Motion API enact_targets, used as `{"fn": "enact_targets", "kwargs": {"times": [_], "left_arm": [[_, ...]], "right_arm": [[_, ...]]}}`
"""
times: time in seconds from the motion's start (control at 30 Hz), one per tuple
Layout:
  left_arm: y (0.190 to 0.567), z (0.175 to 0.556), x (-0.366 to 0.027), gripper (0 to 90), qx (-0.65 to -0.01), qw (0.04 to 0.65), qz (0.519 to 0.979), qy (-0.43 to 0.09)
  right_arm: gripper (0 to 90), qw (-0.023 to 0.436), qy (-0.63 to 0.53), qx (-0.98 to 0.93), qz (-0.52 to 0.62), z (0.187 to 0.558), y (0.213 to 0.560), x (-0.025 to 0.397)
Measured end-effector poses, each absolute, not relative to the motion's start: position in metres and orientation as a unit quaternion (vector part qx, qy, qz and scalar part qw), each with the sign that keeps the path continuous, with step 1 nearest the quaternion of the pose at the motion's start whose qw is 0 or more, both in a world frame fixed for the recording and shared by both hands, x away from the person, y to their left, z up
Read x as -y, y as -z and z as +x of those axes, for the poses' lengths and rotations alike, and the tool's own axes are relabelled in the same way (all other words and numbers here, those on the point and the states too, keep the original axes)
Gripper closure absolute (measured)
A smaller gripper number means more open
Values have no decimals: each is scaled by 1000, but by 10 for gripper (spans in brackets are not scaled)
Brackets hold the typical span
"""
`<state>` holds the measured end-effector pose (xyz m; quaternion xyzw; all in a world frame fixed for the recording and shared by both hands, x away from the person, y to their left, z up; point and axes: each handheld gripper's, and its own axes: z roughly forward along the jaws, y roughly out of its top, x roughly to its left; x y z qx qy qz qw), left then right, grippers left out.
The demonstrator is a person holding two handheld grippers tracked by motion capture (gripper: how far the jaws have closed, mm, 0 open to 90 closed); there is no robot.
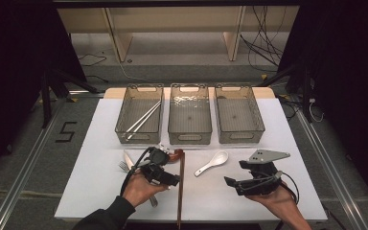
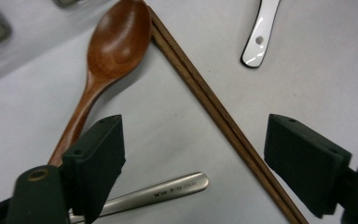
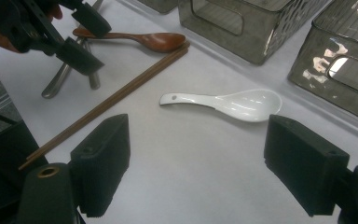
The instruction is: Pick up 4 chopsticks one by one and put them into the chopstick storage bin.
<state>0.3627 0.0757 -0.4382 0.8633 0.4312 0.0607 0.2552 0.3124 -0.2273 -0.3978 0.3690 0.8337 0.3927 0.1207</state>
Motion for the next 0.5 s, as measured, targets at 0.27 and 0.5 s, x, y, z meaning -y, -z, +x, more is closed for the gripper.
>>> {"fn": "enact_targets", "kwargs": {"times": [0.27,0.5], "left_arm": [[449,363,-63,321,-423,249,870,-37],[458,367,-59,435,-421,233,876,-27]], "right_arm": [[237,119,-395,-835,364,312,398,227],[237,118,-395,-836,362,312,398,226]]}}
